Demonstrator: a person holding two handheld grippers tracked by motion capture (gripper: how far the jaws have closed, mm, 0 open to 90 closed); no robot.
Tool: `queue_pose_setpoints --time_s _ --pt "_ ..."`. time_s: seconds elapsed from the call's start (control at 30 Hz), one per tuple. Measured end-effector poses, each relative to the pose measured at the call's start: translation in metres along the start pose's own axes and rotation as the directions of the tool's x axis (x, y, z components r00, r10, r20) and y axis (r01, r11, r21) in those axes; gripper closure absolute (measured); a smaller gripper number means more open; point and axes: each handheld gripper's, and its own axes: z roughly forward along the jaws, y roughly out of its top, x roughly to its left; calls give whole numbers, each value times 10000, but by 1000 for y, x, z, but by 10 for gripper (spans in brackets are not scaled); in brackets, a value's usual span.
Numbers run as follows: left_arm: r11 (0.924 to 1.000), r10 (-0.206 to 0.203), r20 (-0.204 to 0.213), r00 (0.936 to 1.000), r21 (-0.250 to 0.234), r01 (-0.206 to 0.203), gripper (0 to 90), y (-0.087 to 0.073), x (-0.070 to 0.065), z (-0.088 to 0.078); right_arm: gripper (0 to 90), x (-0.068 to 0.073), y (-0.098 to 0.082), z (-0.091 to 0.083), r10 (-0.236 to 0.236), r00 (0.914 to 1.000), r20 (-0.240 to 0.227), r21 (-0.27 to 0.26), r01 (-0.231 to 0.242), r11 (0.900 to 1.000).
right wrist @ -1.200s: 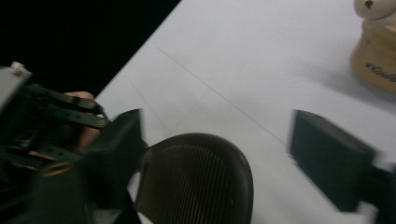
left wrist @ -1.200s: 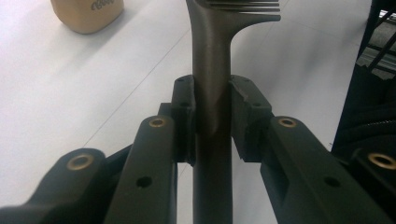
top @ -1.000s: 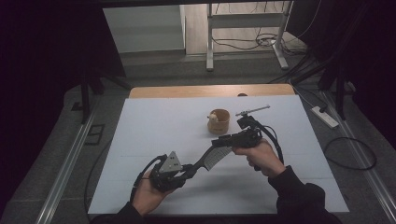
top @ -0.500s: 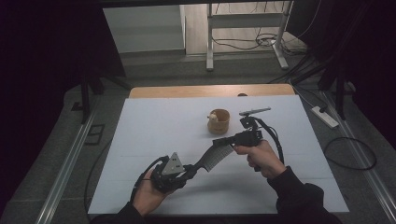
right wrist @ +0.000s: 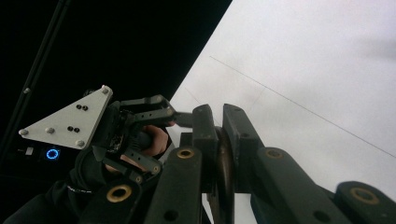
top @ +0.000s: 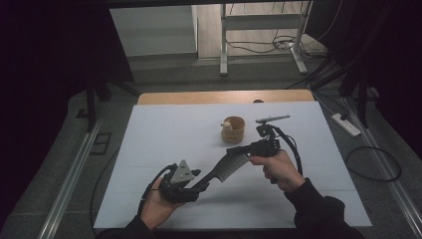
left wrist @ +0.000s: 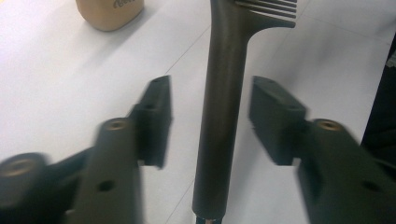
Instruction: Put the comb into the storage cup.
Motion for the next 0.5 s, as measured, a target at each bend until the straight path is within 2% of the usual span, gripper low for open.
queue_pose_setpoints --time_s 0.1,0.27,0.37,0.5 --pt "9998 -203 157 9997 74 202 345 0 1 0 841 0 0 -2 -78 10000 26 -100 78 9999" --pt "9972 -747 432 9963 1 748 240 -2 7 -4 841 3 0 -6 -380 9992 95 -354 383 9986" --pt "9938 -1115 448 9927 39 1115 142 -4 10 -5 841 3 0 -7 -476 9988 114 -434 480 9979" --pt "9906 -1359 404 9899 215 1351 92 -7 12 -7 841 3 0 -9 -520 9984 234 -495 531 9974"
